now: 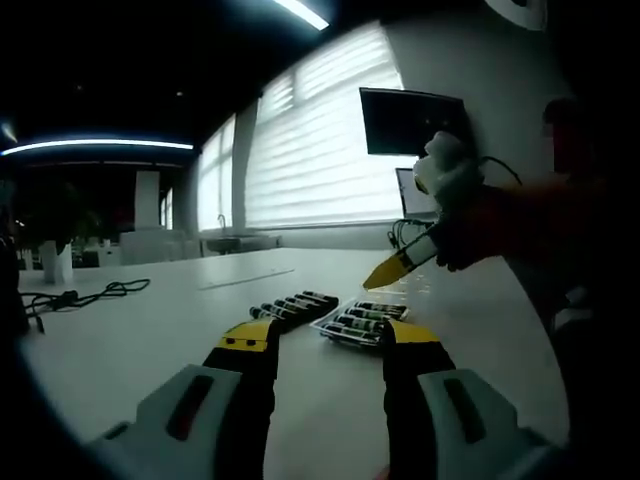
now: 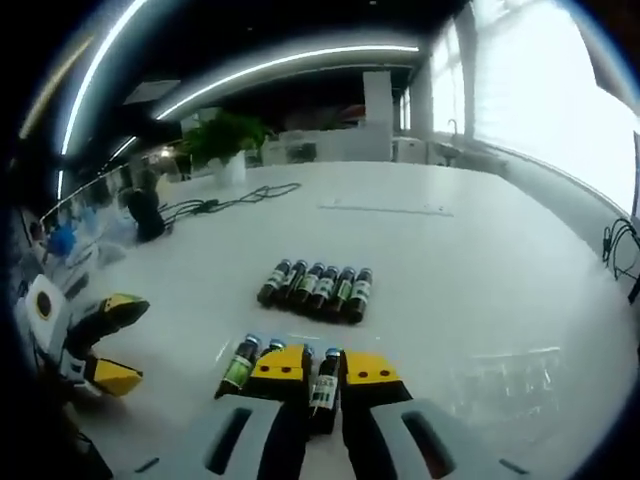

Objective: Grip medicine bottles put into box

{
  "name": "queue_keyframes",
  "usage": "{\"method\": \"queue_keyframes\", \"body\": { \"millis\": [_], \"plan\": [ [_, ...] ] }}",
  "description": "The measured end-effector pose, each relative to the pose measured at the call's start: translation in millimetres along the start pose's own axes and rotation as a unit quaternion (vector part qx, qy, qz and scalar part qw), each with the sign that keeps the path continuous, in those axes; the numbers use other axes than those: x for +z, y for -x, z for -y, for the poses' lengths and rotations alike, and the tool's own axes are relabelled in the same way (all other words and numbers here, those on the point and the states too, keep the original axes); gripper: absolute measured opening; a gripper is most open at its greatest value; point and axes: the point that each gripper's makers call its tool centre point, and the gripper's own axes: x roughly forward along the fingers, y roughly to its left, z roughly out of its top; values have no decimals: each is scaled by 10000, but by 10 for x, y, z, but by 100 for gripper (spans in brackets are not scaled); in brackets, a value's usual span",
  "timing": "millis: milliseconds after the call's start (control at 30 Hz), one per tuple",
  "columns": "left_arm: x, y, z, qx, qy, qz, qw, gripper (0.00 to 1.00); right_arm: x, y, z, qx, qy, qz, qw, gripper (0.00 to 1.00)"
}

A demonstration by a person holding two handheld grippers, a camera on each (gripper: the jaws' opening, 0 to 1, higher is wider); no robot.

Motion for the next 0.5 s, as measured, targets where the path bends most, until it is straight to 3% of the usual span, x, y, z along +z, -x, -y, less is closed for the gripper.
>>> {"method": "queue_keyframes", "body": {
  "millis": [100, 500],
  "plan": [
    [0, 0, -3, 3, 5, 4, 10000, 34, 104, -50, 101, -57, 33, 59, 10000, 9],
    [4, 1, -10, 11, 23, 18, 10000, 34, 267, -230, 156, -42, 184, 45, 9998, 9]
  ]
}}
